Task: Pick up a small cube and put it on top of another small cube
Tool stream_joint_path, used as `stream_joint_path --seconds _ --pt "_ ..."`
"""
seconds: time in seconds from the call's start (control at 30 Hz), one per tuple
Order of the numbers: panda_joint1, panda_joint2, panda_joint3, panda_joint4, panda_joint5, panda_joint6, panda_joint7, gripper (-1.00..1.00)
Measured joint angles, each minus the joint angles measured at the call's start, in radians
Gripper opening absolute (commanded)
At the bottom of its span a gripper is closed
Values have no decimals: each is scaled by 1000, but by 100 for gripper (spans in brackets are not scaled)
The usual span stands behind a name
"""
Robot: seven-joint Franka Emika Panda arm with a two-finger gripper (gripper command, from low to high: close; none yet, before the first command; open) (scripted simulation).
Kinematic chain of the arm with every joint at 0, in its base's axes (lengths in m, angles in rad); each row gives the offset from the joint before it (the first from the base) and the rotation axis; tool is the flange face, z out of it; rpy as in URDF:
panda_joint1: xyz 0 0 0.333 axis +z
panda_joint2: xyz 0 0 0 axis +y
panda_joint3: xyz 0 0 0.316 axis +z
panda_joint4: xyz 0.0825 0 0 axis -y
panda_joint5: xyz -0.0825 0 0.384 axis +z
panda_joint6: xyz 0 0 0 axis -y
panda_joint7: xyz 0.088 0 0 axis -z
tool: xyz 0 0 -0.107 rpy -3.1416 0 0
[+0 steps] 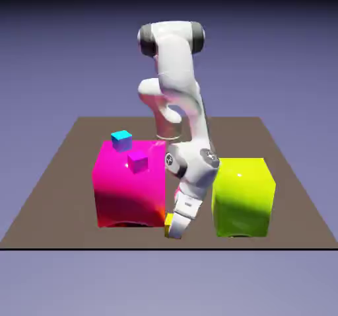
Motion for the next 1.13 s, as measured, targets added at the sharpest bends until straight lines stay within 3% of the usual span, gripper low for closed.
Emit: stream_joint_path --seconds 0.4,0.8,1.0,1.03,1.13 --pt "196 -405 -415 85 259 -385 358 -100" --pt "-186 -755 -425 -35 531 -847 823 -100" --pt "-196 -765 -433 -179 521 -713 829 -100" --pt "-198 -766 -435 -214 519 -679 830 100" --pt "-196 -765 -433 -178 519 -713 830 100"
